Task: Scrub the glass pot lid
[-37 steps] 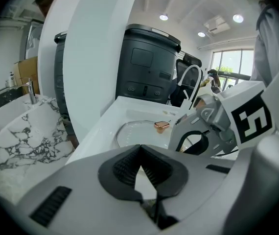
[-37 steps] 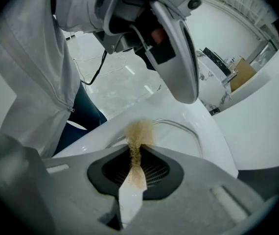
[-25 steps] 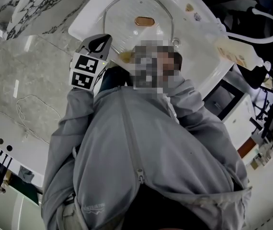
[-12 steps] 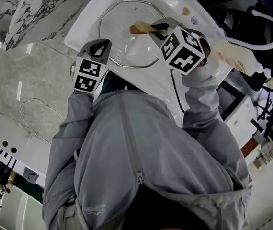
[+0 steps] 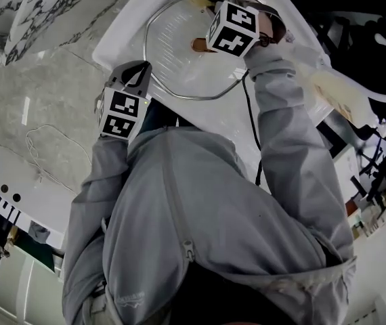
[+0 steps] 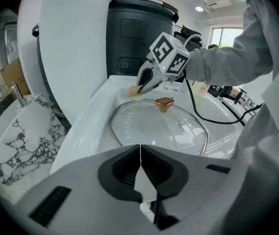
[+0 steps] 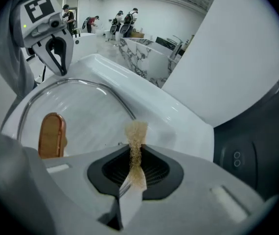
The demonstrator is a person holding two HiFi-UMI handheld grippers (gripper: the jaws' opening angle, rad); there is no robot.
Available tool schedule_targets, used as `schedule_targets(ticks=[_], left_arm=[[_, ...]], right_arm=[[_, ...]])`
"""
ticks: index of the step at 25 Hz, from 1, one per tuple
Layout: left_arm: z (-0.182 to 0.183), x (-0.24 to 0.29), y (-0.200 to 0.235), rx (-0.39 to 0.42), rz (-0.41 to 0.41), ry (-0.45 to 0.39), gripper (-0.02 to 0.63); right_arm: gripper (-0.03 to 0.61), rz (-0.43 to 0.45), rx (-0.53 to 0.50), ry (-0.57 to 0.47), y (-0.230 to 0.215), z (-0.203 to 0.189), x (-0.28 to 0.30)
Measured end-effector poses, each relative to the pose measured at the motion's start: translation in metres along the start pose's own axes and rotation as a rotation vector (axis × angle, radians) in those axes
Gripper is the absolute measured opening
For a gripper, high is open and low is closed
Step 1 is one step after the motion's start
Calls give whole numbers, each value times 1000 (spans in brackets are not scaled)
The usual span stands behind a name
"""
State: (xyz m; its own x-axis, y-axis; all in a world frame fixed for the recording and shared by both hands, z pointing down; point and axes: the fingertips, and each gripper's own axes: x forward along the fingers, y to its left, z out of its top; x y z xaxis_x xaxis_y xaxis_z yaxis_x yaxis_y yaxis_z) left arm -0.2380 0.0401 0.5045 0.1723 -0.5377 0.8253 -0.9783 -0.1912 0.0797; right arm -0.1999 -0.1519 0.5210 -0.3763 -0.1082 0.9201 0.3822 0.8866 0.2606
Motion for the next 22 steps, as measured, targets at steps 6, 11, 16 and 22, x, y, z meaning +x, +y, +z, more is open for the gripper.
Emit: schedule_targets(ticks=[6, 11, 16, 22], left_arm=[[-13, 4, 0, 7, -7, 60, 8], [-15, 7, 1, 5, -16, 83, 8], [-16, 7, 1, -22, -16, 92, 8], [-16, 7, 0, -21, -2, 84, 8]], right_arm=[[46, 65, -53, 38, 12, 5, 25], [46, 131, -46, 33, 23, 5, 24], [46, 230, -50, 33, 39, 4, 12], [46, 368, -27, 16, 62, 8, -15]])
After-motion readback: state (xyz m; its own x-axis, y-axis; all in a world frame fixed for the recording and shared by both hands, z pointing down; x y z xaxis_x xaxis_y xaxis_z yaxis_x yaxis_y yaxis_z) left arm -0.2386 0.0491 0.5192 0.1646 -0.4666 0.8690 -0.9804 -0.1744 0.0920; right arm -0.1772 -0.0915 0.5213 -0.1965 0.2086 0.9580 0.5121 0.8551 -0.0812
